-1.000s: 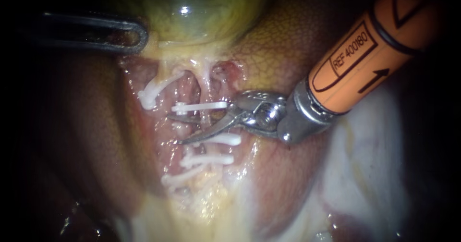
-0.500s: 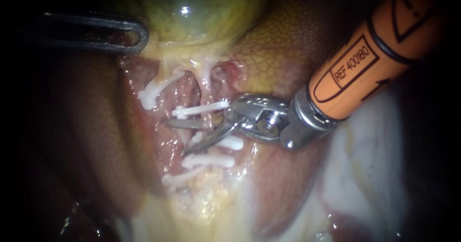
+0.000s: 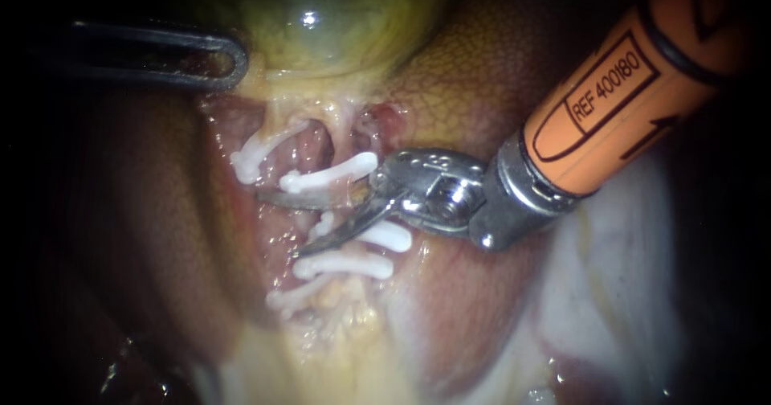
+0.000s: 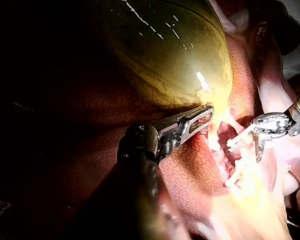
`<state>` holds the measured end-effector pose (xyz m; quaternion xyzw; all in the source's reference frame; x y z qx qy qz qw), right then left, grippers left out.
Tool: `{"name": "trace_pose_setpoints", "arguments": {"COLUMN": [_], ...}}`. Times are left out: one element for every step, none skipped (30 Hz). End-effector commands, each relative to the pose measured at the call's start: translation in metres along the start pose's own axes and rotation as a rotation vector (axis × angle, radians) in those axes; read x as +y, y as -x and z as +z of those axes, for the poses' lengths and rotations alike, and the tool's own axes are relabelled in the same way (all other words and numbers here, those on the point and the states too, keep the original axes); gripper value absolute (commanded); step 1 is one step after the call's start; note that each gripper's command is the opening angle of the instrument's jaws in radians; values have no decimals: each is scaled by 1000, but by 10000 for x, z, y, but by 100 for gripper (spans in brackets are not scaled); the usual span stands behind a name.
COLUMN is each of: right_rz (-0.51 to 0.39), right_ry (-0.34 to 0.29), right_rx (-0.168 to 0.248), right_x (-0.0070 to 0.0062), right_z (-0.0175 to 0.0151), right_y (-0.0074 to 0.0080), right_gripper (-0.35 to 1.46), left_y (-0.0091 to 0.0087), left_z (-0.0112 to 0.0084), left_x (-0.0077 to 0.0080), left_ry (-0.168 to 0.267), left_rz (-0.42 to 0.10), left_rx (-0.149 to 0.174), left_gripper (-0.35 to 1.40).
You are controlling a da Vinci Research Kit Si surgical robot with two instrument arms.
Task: Go to the cutting position right tube
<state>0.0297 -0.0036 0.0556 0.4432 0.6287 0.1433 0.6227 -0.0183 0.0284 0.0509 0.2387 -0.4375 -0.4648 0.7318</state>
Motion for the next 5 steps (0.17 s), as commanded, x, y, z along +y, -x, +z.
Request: {"name": "trace_pose_setpoints", "arguments": {"right_rz": [0,0,0,0,-1], "right_ry": [0,0,-2,-2,1], "right_rx": [0,0,-1,-1,-1], "right_x": [1,1,1,1,2], "right_z": [0,0,0,0,0], "right_y": [1,1,1,1,2], "right_gripper": [106,106,108,109,109], "left_y": [0,0,0,0,0], "left_z": [0,0,0,0,0], "left_x": [0,0,0,0,0], "left_ry": [0,0,-1,-1,-1], "left_rz": [0,0,0,0,0], "left_rx": [0,0,0,0,0], "left_gripper": [-35,-35,-35,-35,-35]}}
